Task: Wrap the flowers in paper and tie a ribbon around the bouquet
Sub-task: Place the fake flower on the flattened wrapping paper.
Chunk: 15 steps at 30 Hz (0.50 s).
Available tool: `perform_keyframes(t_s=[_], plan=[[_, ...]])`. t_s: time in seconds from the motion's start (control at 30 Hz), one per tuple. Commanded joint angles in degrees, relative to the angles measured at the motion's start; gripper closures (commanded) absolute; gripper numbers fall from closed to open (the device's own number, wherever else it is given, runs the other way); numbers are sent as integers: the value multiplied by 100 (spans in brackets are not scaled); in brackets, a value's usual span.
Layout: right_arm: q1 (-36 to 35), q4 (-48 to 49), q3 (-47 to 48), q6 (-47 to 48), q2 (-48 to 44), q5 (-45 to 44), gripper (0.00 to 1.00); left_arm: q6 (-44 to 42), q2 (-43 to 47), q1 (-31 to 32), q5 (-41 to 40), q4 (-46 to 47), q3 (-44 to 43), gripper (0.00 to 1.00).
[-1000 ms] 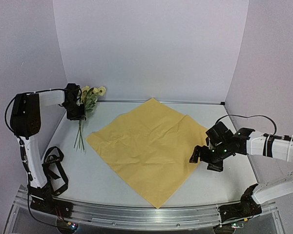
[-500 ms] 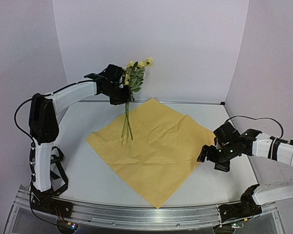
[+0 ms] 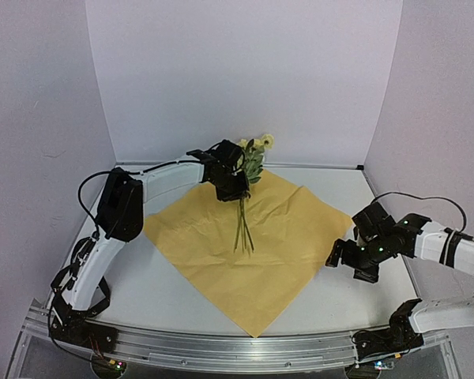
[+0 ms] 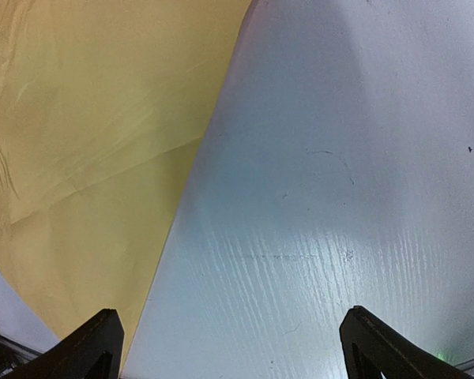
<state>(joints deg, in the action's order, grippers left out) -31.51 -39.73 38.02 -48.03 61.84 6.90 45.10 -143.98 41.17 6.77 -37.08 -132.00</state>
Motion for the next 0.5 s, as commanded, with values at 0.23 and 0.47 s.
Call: perform_keyframes(t_s=[0.23,0.47], plan=[[30,-115,-35,47,185,11,2,-239,-571,41,258,646,-462,100],[31,-97,84,48,443,100,2,-159,-698,40,211,782,31,100]])
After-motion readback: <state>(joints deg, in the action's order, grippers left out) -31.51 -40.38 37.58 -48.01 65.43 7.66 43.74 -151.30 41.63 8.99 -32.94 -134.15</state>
